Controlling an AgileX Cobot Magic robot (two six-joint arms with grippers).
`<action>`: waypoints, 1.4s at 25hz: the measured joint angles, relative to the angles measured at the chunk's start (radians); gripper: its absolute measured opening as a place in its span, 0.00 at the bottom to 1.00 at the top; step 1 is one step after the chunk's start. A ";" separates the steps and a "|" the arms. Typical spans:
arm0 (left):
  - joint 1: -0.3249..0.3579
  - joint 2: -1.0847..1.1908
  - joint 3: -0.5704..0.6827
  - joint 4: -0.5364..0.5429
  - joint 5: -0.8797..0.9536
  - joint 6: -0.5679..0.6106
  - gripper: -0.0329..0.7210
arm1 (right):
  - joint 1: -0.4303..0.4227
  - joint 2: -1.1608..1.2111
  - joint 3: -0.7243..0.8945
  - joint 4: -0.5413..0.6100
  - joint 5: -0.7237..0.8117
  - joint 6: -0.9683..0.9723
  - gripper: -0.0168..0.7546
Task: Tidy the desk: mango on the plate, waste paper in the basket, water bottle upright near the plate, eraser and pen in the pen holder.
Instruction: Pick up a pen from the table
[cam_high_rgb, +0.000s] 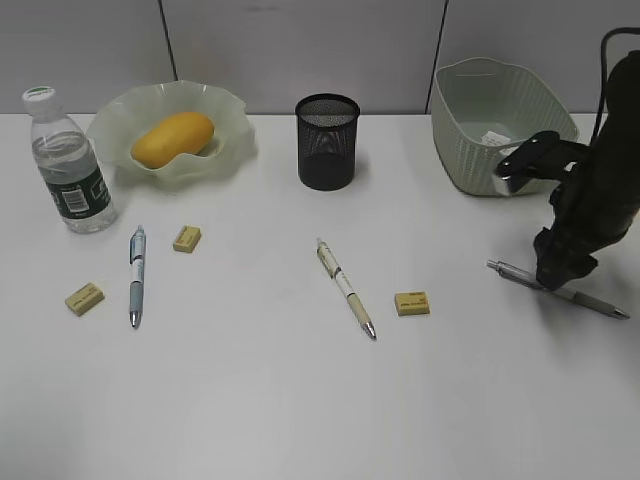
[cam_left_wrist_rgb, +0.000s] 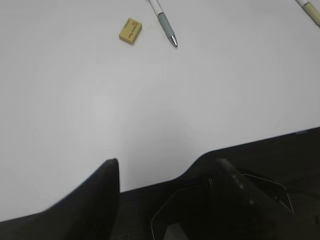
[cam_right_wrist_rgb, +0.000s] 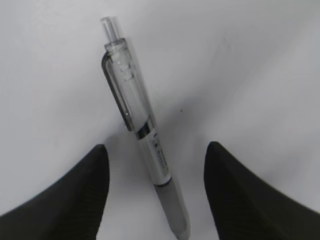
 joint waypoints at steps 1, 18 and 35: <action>0.000 0.000 0.000 -0.002 0.006 0.000 0.63 | 0.000 0.010 0.000 0.000 -0.006 0.000 0.64; 0.000 0.000 0.000 -0.069 0.016 0.000 0.63 | 0.000 0.050 0.000 0.000 -0.068 -0.001 0.53; 0.000 0.000 0.000 -0.071 0.018 0.000 0.63 | 0.003 0.082 -0.002 0.013 -0.047 0.000 0.19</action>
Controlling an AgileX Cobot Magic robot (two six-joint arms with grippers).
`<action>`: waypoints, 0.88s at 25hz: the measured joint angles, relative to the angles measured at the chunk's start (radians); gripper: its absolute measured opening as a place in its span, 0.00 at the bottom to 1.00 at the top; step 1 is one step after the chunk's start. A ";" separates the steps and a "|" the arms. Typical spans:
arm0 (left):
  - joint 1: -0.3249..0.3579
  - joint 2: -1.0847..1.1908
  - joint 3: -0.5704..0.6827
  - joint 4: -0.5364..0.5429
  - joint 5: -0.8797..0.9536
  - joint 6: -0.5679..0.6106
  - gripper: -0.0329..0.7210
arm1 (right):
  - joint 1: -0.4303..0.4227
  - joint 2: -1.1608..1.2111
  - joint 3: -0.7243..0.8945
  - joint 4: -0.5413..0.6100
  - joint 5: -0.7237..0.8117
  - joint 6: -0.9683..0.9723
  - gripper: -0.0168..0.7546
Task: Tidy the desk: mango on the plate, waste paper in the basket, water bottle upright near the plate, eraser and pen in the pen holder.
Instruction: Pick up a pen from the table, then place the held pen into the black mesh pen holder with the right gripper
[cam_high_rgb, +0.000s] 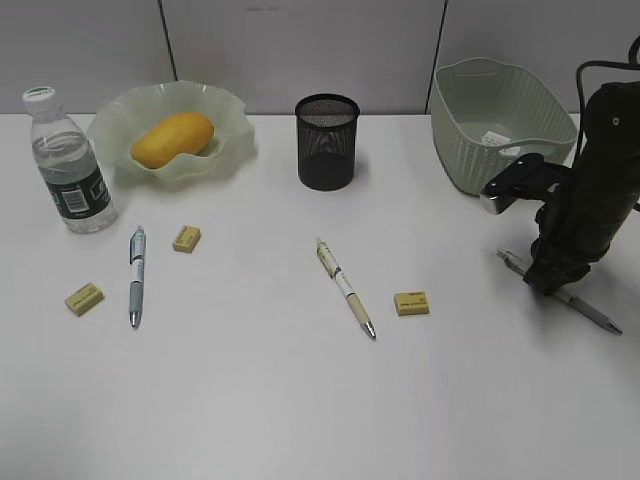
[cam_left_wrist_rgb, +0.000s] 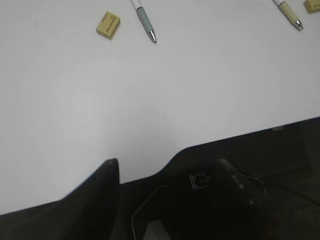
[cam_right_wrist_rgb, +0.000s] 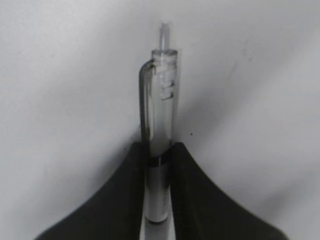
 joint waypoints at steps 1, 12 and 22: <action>0.000 0.000 0.000 0.000 0.000 0.000 0.63 | 0.000 0.000 0.000 0.009 0.003 0.000 0.19; 0.000 0.000 0.000 0.000 0.000 0.000 0.63 | 0.110 0.015 -0.092 0.195 0.111 0.001 0.18; 0.000 0.000 0.000 0.001 0.000 0.000 0.63 | 0.223 0.015 -0.520 0.447 0.103 0.001 0.18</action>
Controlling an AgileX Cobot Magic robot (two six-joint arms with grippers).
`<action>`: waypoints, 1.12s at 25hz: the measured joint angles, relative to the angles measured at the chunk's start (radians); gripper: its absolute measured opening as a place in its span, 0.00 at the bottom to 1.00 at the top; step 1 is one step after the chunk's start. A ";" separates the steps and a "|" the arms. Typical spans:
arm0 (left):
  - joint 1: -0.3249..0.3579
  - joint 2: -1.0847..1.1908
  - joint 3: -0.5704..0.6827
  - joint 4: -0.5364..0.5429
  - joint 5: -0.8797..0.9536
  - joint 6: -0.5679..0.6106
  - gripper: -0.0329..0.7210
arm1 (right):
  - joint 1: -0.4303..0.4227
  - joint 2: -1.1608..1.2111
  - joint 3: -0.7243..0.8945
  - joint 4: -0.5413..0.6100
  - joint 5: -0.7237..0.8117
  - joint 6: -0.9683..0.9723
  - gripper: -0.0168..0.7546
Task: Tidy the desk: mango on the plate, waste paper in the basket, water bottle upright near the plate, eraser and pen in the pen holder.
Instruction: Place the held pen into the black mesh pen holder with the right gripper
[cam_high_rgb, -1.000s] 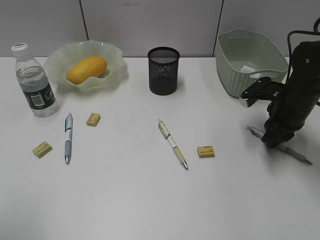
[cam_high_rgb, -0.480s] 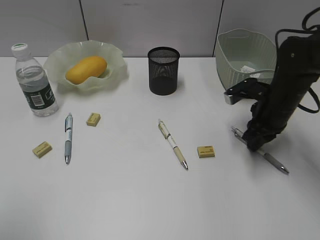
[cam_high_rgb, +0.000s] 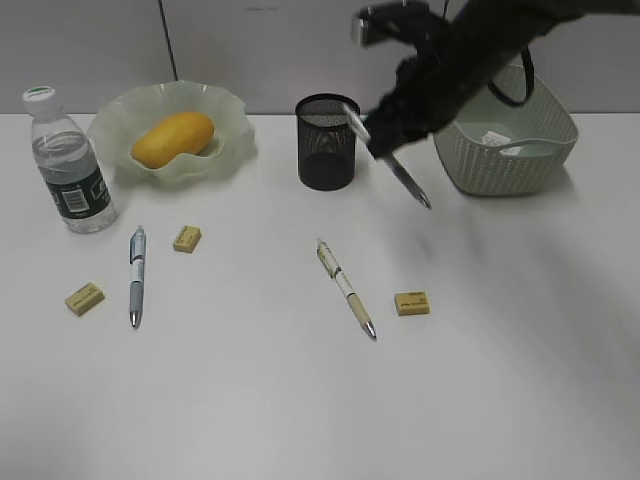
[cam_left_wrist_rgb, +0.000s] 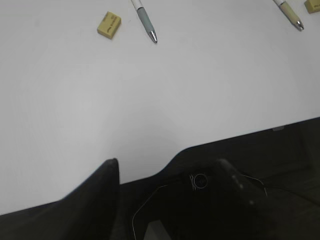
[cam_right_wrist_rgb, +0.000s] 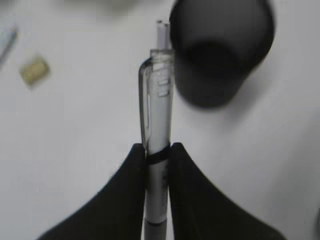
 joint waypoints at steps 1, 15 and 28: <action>0.000 0.000 0.000 0.001 0.000 0.000 0.63 | 0.001 0.000 -0.037 0.037 -0.033 0.000 0.18; 0.000 0.000 0.000 0.027 0.000 0.000 0.63 | 0.053 0.077 -0.132 0.290 -0.591 -0.032 0.17; 0.000 0.000 0.000 0.030 0.000 0.000 0.63 | 0.063 0.251 -0.132 0.292 -0.699 -0.042 0.17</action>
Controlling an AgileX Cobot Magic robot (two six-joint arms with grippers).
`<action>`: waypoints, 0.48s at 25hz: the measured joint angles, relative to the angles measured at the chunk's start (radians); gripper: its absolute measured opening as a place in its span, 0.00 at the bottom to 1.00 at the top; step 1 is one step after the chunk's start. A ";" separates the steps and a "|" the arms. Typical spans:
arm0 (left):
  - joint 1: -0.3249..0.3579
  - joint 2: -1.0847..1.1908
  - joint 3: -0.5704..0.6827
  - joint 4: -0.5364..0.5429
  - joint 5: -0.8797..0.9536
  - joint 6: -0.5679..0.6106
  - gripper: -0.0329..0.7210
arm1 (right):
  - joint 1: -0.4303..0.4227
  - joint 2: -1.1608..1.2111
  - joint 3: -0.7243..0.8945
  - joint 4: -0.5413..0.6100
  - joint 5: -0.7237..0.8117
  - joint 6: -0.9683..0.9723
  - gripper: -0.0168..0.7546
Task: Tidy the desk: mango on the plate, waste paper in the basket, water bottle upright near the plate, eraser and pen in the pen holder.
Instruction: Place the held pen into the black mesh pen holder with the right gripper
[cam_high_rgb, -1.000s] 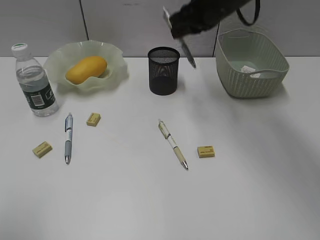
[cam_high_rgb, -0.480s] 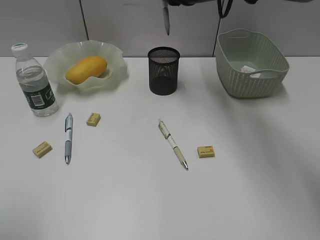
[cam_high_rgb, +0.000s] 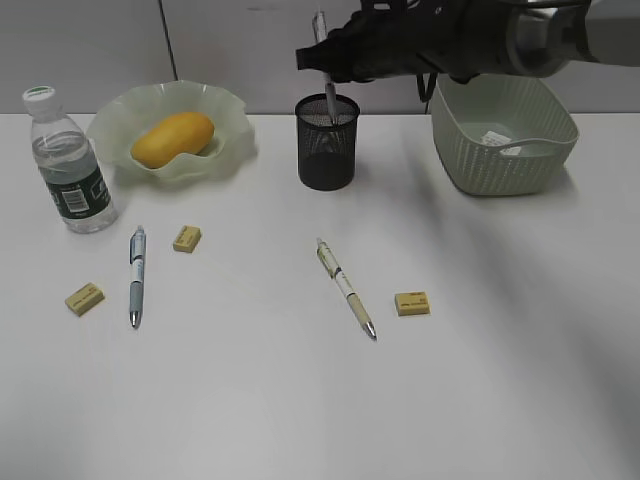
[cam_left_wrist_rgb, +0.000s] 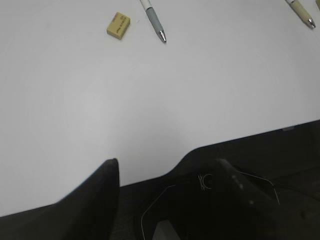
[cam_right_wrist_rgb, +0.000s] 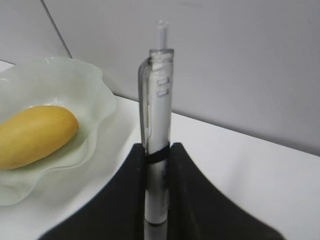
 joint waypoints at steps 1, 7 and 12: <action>0.000 0.000 0.000 0.000 0.000 0.000 0.63 | 0.000 0.009 0.000 0.000 -0.004 0.000 0.17; 0.000 0.000 0.000 0.010 0.000 0.000 0.63 | 0.000 0.027 0.000 0.000 -0.019 0.000 0.35; 0.000 0.000 0.000 0.013 0.000 0.000 0.63 | 0.000 0.027 -0.003 0.006 -0.045 0.000 0.65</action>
